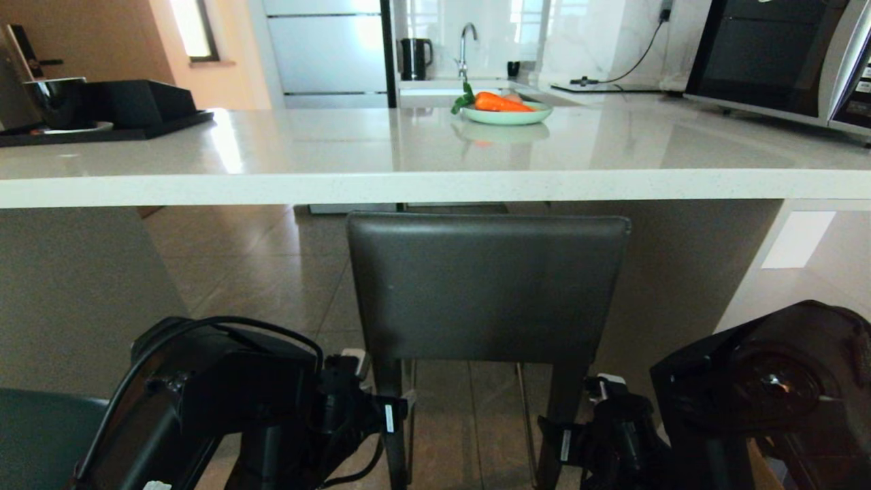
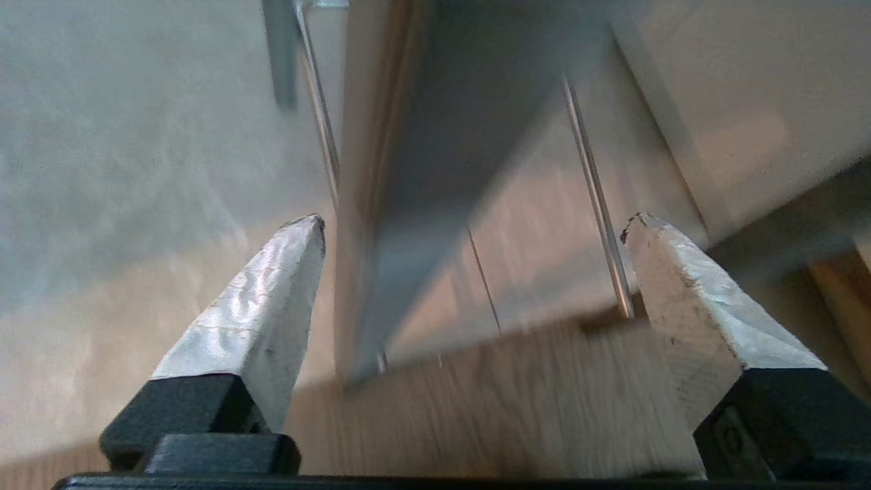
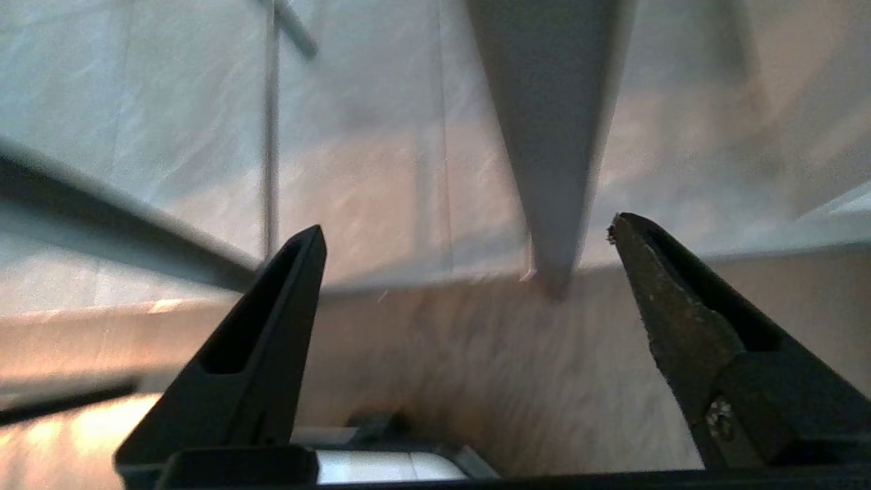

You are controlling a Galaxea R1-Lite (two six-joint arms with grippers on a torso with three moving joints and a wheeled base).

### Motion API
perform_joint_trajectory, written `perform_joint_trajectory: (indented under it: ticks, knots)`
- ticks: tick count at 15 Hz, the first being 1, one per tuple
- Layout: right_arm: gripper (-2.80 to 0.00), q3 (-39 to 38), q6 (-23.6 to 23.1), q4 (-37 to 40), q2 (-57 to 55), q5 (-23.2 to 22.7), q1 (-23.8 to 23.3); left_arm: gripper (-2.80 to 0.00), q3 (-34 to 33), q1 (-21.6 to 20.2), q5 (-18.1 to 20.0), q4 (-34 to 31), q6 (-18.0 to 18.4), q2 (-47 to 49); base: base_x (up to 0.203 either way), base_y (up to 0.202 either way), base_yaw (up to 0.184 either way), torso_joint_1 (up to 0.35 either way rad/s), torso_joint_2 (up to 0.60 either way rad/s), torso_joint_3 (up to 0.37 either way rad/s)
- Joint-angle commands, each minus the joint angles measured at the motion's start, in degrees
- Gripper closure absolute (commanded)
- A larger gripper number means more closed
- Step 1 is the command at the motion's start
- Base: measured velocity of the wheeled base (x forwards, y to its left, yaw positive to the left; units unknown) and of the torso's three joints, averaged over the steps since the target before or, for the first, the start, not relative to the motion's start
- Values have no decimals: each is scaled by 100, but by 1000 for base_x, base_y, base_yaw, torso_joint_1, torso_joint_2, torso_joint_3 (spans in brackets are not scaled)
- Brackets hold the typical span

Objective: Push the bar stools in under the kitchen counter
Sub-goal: Pull the gray chair out from under the dining table

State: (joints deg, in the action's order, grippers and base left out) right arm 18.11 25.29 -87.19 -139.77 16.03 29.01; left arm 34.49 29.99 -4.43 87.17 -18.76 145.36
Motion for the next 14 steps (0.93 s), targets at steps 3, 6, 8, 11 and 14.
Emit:
perform_joint_trajectory:
  ticks: [3,6,8,11,14]
  knots:
    - [-280,159,-327,-48,-62,24,-408,-280,537,-34,-160,49,261,303,0,0,0,0,0,0]
    - [-280,425,-585,-48,-48,108,-625,-280,618,-63,-190,49,283,282,0,0,0,0,0,0]
    - [-280,521,-820,-48,-129,117,-624,-280,792,-79,-212,49,311,299,0,0,0,0,0,0]
    - [-280,840,-922,-48,-143,129,-624,-280,971,-90,-216,49,364,308,0,0,0,0,0,0]
    - [-280,1116,-998,-48,-212,136,-613,-280,1261,-90,-288,49,389,349,0,0,0,0,0,0]
